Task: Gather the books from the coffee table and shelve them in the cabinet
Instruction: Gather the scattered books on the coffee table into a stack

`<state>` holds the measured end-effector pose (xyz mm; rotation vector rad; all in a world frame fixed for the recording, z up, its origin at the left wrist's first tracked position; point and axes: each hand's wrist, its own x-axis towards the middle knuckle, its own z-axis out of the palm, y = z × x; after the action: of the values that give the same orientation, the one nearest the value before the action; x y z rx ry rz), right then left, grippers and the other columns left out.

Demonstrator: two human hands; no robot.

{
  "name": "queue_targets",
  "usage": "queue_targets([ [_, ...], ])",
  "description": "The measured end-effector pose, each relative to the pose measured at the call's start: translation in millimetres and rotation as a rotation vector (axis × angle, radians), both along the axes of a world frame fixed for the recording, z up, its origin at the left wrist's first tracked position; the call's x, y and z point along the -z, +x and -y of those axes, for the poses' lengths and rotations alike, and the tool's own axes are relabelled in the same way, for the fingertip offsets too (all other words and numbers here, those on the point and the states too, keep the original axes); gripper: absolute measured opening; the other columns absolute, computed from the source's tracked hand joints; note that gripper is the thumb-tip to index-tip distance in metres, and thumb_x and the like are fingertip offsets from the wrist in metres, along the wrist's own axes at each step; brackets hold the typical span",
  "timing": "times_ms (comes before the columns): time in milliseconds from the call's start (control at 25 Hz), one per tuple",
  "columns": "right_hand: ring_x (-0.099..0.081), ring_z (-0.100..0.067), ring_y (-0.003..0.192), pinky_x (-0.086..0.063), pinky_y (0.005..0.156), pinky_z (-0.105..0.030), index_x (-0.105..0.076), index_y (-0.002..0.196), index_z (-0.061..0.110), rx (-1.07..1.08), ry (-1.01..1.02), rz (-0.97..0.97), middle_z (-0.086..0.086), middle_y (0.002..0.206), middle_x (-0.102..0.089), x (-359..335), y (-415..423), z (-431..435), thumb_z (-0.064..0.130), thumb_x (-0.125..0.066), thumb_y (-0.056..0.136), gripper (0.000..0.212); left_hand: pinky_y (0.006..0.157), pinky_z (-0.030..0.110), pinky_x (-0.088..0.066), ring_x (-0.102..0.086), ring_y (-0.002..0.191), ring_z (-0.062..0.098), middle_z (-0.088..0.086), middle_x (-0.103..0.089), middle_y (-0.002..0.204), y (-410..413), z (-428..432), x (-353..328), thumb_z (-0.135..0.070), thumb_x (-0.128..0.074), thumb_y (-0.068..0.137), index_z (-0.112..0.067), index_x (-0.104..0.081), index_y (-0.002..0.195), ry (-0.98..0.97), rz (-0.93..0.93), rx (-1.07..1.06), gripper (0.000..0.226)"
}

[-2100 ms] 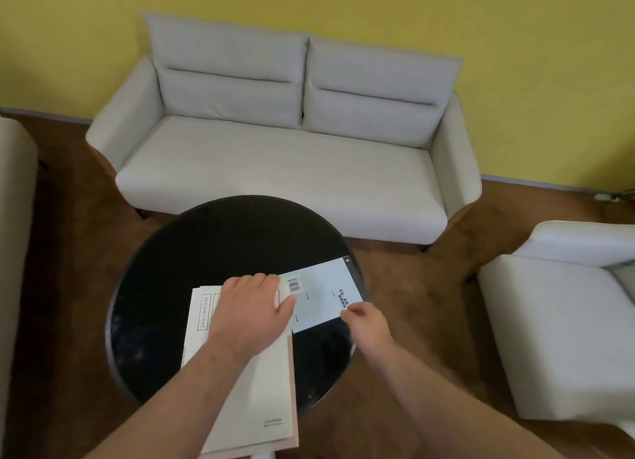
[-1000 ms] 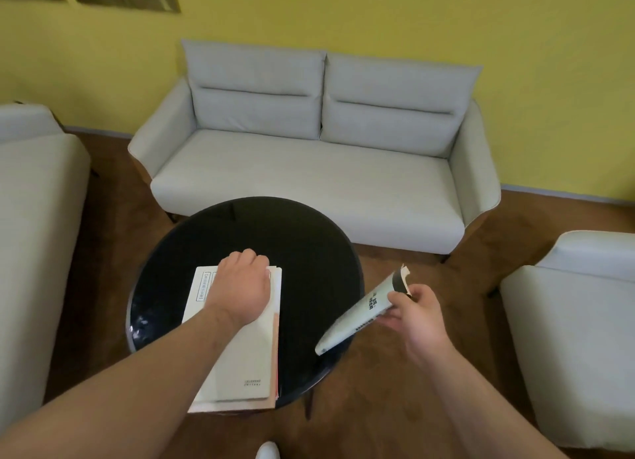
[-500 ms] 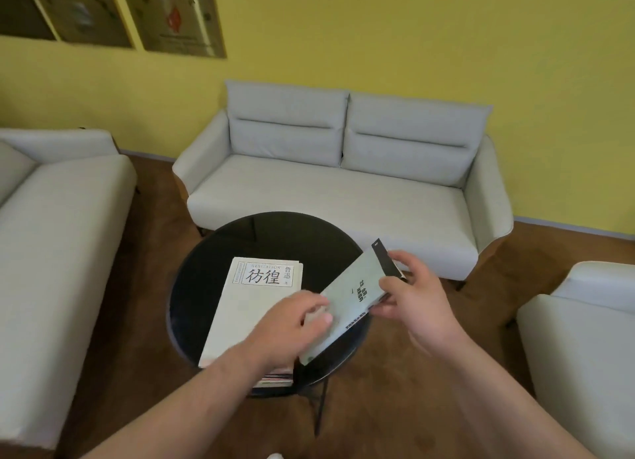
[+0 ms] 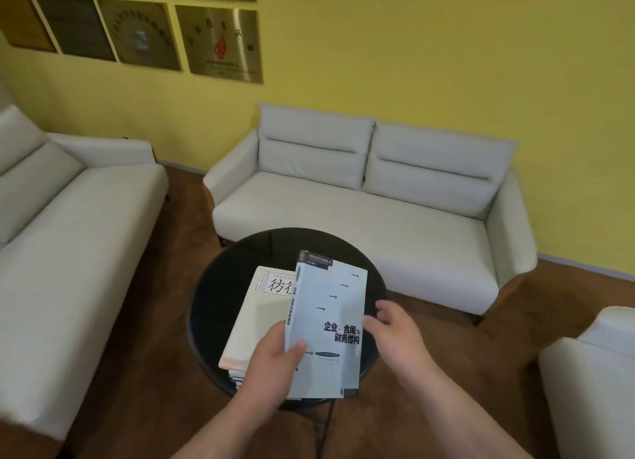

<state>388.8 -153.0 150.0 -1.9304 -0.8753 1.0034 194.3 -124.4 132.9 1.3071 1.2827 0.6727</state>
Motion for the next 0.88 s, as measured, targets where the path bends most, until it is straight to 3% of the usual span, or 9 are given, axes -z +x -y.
queue_targets([
  [80, -0.068, -0.021, 0.115, -0.054, 0.096, -0.036, -0.061, 0.134, 0.014, -0.031, -0.091, -0.252, -0.004, 0.128, -0.071, 24, -5, 2, 0.027, -0.057, 0.102, 0.036, 0.092, 0.047, -0.057, -0.069, 0.103, 0.023, -0.001, -0.073, 0.113, -4, -4, 1, -0.014, -0.051, 0.102, -0.023, -0.062, 0.112, -0.129, 0.103, -0.021, 0.017],
  [200, -0.075, -0.023, 0.104, -0.057, 0.097, -0.045, -0.068, 0.119, 0.016, -0.078, -0.057, -0.438, -0.004, 0.117, -0.077, 33, -13, -3, 0.023, -0.049, 0.107, 0.023, 0.094, 0.050, -0.056, -0.072, 0.103, 0.026, 0.002, -0.076, 0.112, -14, -13, -1, -0.014, -0.052, 0.102, -0.018, -0.063, 0.116, -0.263, 0.175, 0.006, 0.018],
  [320, -0.077, -0.023, 0.098, -0.060, 0.090, -0.042, -0.067, 0.119, 0.021, -0.199, -0.028, -0.326, -0.001, 0.110, -0.079, 19, -3, -21, 0.021, -0.046, 0.108, 0.023, 0.094, 0.049, -0.056, -0.071, 0.105, 0.027, 0.006, -0.074, 0.117, -29, -34, -8, -0.020, -0.060, 0.097, -0.015, -0.057, 0.130, -0.252, 0.247, -0.045, 0.034],
  [440, -0.076, -0.023, 0.103, -0.059, 0.095, -0.045, -0.068, 0.126, 0.021, -0.533, -0.111, -0.201, -0.001, 0.113, -0.079, -14, 9, -46, 0.021, -0.048, 0.108, 0.027, 0.105, 0.053, -0.048, -0.060, 0.120, 0.027, 0.003, -0.059, 0.138, -50, -75, -23, -0.025, -0.067, 0.092, -0.025, -0.038, 0.149, -0.097, 0.185, -0.230, 0.064],
  [520, -0.076, -0.013, 0.100, -0.061, 0.087, -0.032, -0.071, 0.124, 0.028, -0.769, -0.209, -0.021, 0.008, 0.108, -0.079, -40, 9, -67, 0.023, -0.052, 0.106, 0.027, 0.107, 0.049, -0.046, -0.057, 0.125, 0.023, -0.004, -0.056, 0.139, -59, -103, -34, -0.026, -0.069, 0.091, -0.026, -0.039, 0.149, 0.043, 0.039, -0.117, 0.065],
  [600, -0.077, -0.010, 0.096, -0.061, 0.087, -0.030, -0.074, 0.119, 0.030, -0.900, -0.265, 0.082, 0.009, 0.106, -0.080, -57, 0, -86, 0.025, -0.057, 0.103, 0.024, 0.098, 0.037, -0.053, -0.063, 0.117, 0.015, -0.008, -0.062, 0.128, -59, -119, -46, -0.029, -0.067, 0.092, -0.028, -0.049, 0.141, 0.061, -0.098, 0.151, 0.052],
  [720, -0.077, -0.014, 0.092, -0.062, 0.085, -0.032, -0.077, 0.111, 0.026, -0.893, -0.254, 0.158, 0.004, 0.102, -0.081, -61, -15, -114, 0.029, -0.067, 0.097, 0.018, 0.074, 0.027, -0.058, -0.073, 0.092, 0.014, -0.007, -0.071, 0.107, -59, -136, -57, -0.032, -0.066, 0.093, -0.027, -0.069, 0.111, 0.019, -0.244, 0.369, 0.019],
  [800, -0.074, -0.014, 0.098, -0.059, 0.077, -0.025, -0.075, 0.112, 0.023, -0.765, -0.193, 0.221, 0.008, 0.101, -0.077, -54, -21, -127, 0.033, -0.068, 0.096, 0.020, 0.076, 0.036, -0.062, -0.077, 0.083, 0.018, 0.002, -0.077, 0.096, -66, -148, -50, -0.029, -0.065, 0.094, -0.016, -0.074, 0.100, -0.029, -0.172, 0.285, 0.016],
  [880, -0.065, -0.014, 0.117, -0.054, 0.087, -0.024, -0.066, 0.127, 0.025, -0.537, -0.108, 0.287, 0.007, 0.124, -0.069, -39, -21, -131, 0.037, -0.063, 0.098, 0.032, 0.081, 0.047, -0.059, -0.077, 0.081, 0.026, 0.010, -0.079, 0.091, -74, -150, -34, -0.025, -0.061, 0.097, -0.008, -0.073, 0.101, -0.137, -0.041, 0.111, 0.020],
])
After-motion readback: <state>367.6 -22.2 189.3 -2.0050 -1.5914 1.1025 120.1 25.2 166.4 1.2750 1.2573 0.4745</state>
